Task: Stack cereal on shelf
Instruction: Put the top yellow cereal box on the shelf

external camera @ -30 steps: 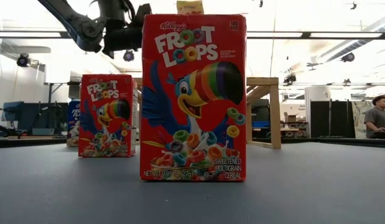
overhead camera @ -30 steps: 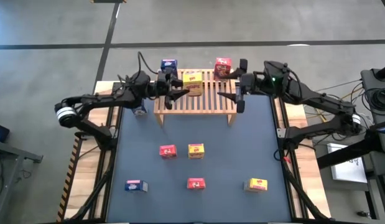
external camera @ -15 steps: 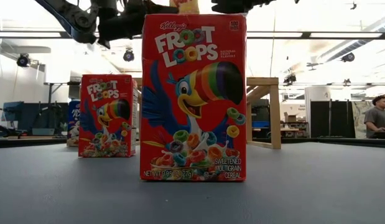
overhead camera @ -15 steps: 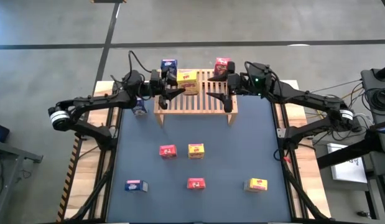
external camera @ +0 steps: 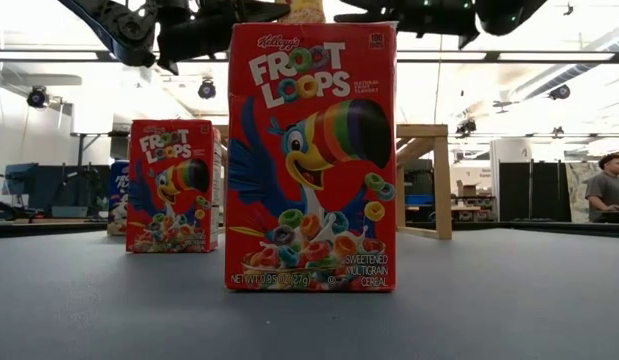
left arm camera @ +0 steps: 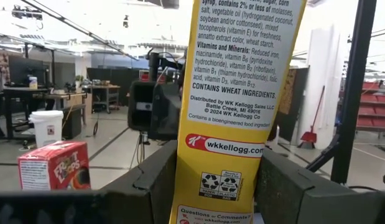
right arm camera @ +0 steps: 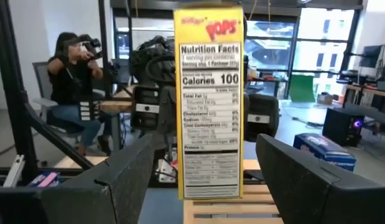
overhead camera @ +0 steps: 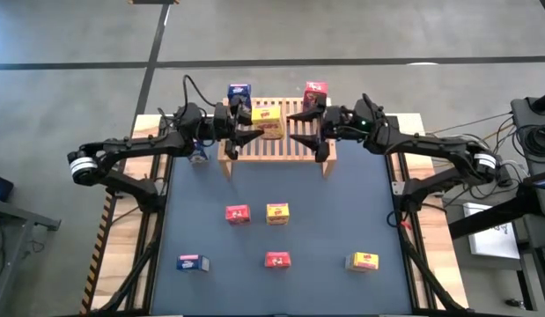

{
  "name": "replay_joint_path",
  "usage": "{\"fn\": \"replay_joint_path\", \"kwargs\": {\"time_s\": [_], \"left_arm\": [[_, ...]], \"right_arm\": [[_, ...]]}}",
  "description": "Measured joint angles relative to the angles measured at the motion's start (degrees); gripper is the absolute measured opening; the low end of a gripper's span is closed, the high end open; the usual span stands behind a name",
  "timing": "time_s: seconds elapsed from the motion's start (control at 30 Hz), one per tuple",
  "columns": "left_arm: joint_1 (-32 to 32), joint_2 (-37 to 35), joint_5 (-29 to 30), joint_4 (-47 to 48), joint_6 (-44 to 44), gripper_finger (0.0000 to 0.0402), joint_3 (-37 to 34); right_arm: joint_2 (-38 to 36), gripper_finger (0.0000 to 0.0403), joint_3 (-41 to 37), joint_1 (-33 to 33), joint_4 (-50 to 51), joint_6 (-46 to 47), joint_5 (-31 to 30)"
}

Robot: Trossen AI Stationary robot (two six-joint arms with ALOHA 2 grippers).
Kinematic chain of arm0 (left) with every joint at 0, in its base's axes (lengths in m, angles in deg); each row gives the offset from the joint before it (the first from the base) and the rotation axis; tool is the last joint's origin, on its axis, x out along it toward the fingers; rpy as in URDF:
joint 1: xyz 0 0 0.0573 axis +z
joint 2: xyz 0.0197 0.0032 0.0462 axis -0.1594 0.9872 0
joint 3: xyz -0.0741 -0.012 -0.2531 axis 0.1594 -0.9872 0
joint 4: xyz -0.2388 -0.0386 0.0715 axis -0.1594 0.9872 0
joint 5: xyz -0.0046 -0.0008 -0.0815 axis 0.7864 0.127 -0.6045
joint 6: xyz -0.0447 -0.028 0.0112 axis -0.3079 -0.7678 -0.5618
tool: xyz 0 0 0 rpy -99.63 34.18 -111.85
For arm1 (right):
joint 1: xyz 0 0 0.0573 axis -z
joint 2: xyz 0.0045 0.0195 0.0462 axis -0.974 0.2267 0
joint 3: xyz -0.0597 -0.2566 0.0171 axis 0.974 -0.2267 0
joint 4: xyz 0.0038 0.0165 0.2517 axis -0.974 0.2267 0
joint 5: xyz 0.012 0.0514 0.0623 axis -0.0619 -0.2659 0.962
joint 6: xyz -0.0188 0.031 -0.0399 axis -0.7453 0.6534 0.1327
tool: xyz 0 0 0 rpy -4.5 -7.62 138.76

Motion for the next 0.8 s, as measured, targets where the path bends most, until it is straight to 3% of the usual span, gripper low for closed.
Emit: {"fn": "replay_joint_path", "kwargs": {"time_s": [0.5, 0.8], "left_arm": [[-0.78, 0.04, 1.09, 1.05, 0.08, 0.0162, 0.0], [-0.75, 0.07, 1.15, 2.67, 0.68, 0.0162, -0.02]], "right_arm": [[9.63, 0.0273, 5.8, -0.03, -1.62, 2.32, 2.36], [9.21, 0.0198, 5.73, -0.05, -1.12, 0.77, 2.53]]}}
